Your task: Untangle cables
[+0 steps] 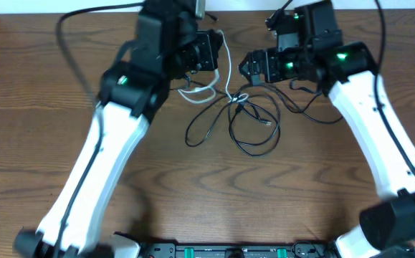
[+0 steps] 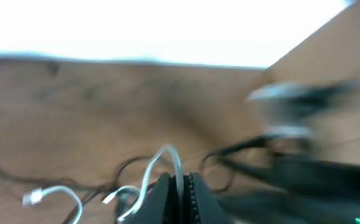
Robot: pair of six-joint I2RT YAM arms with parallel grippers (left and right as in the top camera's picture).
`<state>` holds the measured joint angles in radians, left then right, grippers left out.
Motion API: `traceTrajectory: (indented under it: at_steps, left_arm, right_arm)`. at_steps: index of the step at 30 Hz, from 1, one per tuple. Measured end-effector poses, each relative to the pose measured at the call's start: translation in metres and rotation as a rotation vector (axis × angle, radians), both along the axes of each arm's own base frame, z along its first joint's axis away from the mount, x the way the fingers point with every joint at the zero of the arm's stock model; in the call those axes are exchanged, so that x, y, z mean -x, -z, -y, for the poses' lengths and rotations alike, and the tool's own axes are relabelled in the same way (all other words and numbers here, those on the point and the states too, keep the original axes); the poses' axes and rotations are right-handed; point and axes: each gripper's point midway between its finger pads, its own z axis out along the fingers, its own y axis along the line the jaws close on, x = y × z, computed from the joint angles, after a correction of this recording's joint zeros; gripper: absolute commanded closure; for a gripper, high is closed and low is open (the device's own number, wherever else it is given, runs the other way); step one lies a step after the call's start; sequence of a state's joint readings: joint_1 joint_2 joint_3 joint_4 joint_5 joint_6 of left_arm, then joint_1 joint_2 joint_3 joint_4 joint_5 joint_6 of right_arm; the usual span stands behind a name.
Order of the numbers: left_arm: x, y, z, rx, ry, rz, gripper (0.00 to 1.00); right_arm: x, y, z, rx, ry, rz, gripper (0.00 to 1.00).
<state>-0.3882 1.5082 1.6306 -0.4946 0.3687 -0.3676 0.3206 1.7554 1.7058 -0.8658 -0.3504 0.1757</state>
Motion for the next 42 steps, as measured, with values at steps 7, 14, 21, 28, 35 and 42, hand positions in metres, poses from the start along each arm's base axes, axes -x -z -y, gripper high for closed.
traceTrajectory:
  at_steps: [7, 14, 21, 28, 35, 42]
  left_arm:
    - [0.033, -0.068, 0.004, 0.083, 0.040, 0.182, 0.93]
    - [0.054, -0.117, -0.017, 0.132, 0.002, 0.321, 0.93]
    - [0.063, -0.145, -0.063, 0.118, -0.191, 0.406, 0.93]
    - [0.070, -0.165, -0.121, 0.087, -0.456, 0.473, 0.93]
    - [0.081, -0.176, -0.138, 0.110, -0.528, 0.498, 0.93]
    - [0.054, -0.149, -0.131, 0.058, -0.538, 0.422, 0.93]
  right_arm:
    - [-0.015, 0.056, -0.008, 0.021, -0.005, -0.107, 0.01]
    - [-0.009, 0.120, -0.003, 0.085, 0.016, -0.283, 0.01]
    - [-0.005, 0.144, 0.022, 0.198, 0.131, -0.355, 0.01]
    - [-0.010, 0.151, 0.069, 0.315, 0.299, -0.375, 0.01]
    - [-0.017, 0.151, 0.083, 0.303, 0.339, -0.371, 0.01]
    - [-0.015, 0.146, 0.074, 0.258, 0.314, -0.378, 0.01]
